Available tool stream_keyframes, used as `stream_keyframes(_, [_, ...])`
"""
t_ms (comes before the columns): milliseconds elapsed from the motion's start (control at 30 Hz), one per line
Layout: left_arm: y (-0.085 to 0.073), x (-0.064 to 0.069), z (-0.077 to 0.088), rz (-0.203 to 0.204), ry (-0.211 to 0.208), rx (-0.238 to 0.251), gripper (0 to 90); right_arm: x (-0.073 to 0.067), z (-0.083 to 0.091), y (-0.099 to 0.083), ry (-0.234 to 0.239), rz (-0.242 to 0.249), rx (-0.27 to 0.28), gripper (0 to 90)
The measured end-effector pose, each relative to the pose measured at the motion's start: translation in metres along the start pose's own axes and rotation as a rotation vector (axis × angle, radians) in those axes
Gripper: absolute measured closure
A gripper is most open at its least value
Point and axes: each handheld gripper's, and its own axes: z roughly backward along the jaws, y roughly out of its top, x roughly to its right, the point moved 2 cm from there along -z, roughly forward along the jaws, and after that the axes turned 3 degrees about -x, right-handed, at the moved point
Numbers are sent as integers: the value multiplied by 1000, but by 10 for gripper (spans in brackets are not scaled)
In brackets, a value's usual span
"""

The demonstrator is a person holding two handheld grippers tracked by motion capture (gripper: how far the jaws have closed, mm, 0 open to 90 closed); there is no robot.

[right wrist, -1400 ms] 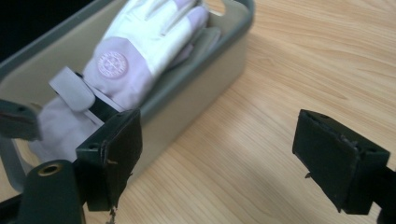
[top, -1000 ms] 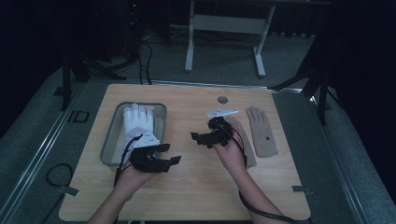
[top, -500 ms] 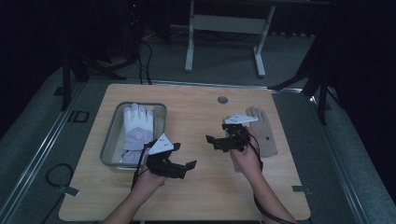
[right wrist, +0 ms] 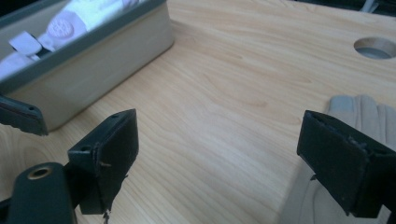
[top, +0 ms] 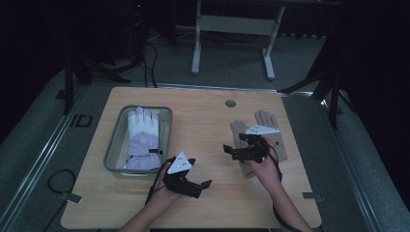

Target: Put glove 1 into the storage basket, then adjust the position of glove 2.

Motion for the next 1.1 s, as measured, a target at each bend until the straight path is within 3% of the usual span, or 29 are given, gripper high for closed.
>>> stream_keyframes(233, [-17, 1, -9, -75, 40, 12, 42, 3, 0, -21, -1, 27, -22, 108])
stream_keyframes(333, [-22, 1, -7, -89, 66, 43, 42, 5, -1, -31, -44, 27, -38, 106])
stream_keyframes(533, [-26, -3, -6, -75, 111, 56, 42, 14, 4, -42, -57, 35, -47, 135])
stream_keyframes(800, [-30, 0, -8, -85, 95, 46, 42, 34, 9, -34, -95, 93, -12, 169])
stream_keyframes(1000, [-30, 0, -6, -75, 83, 57, 42, 56, -4, -25, -134, 72, -48, 234])
stream_keyframes(1100, [-30, -1, -6, -69, 79, 60, 42, 68, -13, -24, -148, 58, -68, 314])
